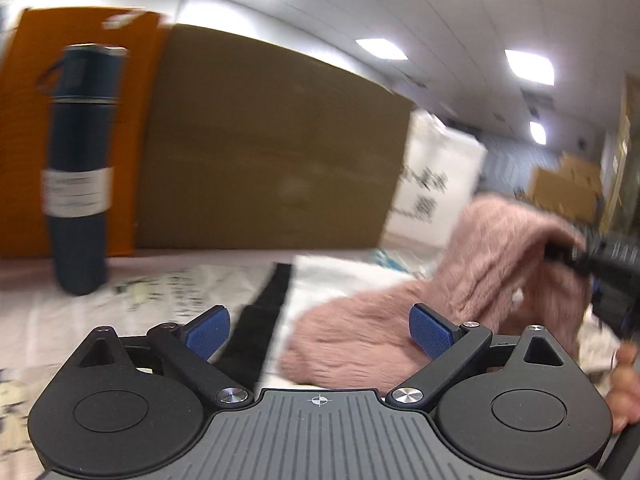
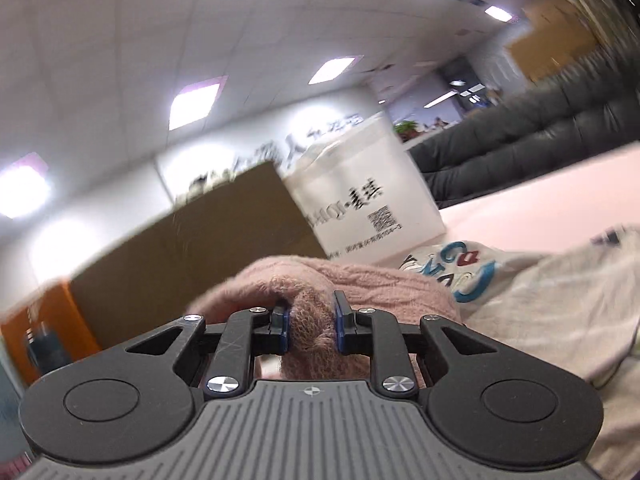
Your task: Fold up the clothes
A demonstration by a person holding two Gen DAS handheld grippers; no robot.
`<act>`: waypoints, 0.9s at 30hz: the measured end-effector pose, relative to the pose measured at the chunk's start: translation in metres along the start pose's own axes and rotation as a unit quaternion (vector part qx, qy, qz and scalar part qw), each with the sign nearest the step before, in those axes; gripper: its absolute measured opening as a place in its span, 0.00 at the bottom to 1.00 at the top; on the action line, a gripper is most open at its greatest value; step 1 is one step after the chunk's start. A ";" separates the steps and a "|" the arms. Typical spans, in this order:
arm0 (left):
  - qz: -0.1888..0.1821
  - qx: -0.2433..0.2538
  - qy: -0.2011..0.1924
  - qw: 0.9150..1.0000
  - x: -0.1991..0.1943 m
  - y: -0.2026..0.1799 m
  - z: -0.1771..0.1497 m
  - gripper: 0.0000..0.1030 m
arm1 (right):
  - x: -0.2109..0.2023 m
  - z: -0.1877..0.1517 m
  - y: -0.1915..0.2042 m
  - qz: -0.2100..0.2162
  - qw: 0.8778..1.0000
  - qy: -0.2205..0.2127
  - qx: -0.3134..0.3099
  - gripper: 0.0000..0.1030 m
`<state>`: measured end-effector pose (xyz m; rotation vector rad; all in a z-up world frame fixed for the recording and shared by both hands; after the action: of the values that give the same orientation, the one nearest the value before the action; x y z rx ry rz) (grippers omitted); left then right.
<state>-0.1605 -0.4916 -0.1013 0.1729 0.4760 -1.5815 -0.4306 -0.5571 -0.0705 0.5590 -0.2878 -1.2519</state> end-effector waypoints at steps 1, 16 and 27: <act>-0.002 0.014 0.014 1.000 0.008 -0.009 -0.002 0.95 | -0.002 0.001 -0.003 0.004 1.000 -0.005 0.009 0.18; -0.009 0.091 0.016 0.996 0.011 -0.043 -0.008 0.14 | -0.011 -0.008 0.016 0.086 0.996 -0.008 -0.017 0.18; 0.009 0.084 -0.076 0.994 -0.119 0.005 0.011 0.13 | -0.068 -0.011 0.093 0.268 0.963 -0.009 -0.007 0.18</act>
<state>-0.1443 -0.3875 -0.0453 0.1836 0.2220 -1.6031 -0.3702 -0.4709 -0.0231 0.4189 -0.4138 -0.7341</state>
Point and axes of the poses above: each gripper's, at about its wrist camera, not at the fingertips, and x roughly the way its jaws point, y to its left, z to its top, the point moved 6 cm from there along x, roughly the way its jaws point, and after that the axes turned 3 degrees about y, right-handed, at the moved point
